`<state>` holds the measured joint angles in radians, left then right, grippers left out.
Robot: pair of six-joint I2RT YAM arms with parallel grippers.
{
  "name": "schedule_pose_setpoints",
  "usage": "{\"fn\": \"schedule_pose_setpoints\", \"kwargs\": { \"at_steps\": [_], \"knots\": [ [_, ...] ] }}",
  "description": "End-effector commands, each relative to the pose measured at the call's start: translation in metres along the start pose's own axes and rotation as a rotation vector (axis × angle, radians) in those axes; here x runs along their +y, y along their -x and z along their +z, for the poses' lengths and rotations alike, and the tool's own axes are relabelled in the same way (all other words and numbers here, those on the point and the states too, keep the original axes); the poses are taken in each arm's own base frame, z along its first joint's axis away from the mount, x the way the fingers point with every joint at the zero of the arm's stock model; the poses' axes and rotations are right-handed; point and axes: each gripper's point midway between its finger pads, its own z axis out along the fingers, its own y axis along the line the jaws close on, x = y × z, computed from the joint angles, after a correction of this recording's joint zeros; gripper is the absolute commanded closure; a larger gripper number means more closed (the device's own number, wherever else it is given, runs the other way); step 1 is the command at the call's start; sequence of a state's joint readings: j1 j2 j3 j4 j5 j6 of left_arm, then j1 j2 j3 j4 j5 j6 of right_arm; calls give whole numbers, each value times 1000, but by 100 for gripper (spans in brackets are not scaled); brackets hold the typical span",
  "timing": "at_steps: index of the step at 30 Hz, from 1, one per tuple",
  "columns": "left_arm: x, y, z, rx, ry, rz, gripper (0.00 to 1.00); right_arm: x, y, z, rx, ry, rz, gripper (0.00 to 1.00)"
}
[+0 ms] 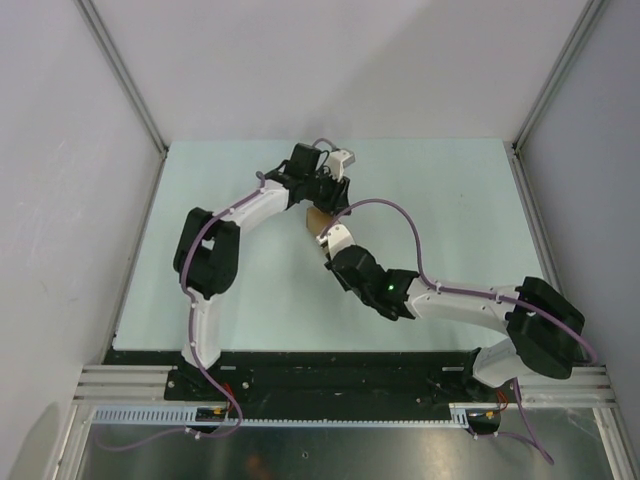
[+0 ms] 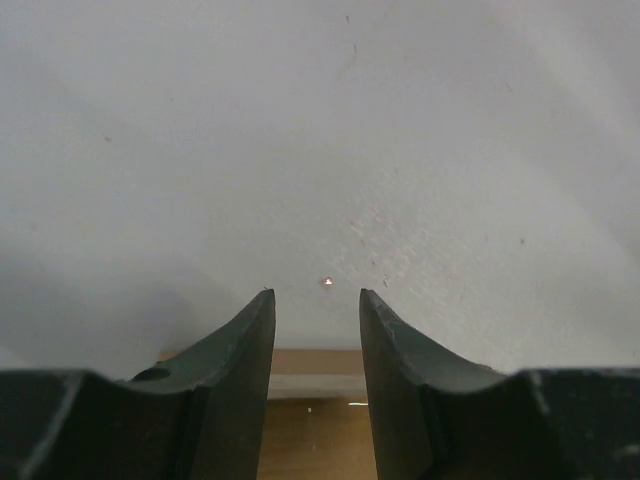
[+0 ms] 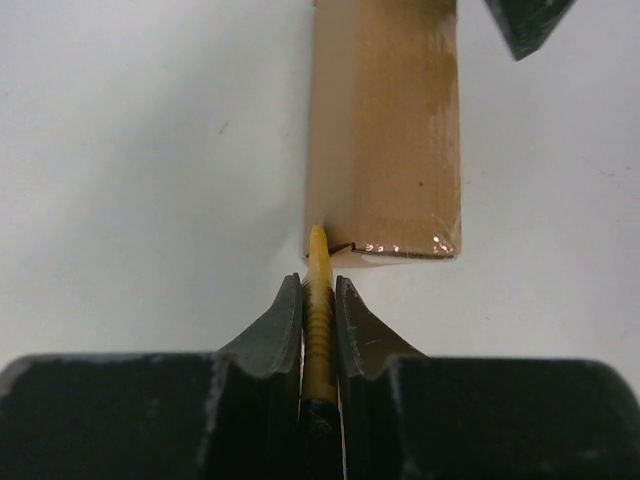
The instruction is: Unpack the express box
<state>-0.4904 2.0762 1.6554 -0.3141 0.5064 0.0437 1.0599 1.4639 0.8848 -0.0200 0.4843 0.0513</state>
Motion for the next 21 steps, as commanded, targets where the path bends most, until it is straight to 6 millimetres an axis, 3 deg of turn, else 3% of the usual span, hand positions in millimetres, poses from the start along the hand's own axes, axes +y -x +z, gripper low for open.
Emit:
{"fn": "schedule_pose_setpoints", "kwargs": {
  "at_steps": [1,6,14,21],
  "knots": [
    [-13,-13,-1,41,-100,66,57,-23,17,-9,-63,-90,59,100],
    [-18,-24,-8,67,-114,66,57,-48,6,-13,-37,-128,138,100],
    [-29,-25,-23,62,-124,59,58,-75,-13,-11,-19,-109,313,100],
    [-26,-20,-36,49,-66,61,59,-95,1,2,-91,-80,401,100]
  ]
}}
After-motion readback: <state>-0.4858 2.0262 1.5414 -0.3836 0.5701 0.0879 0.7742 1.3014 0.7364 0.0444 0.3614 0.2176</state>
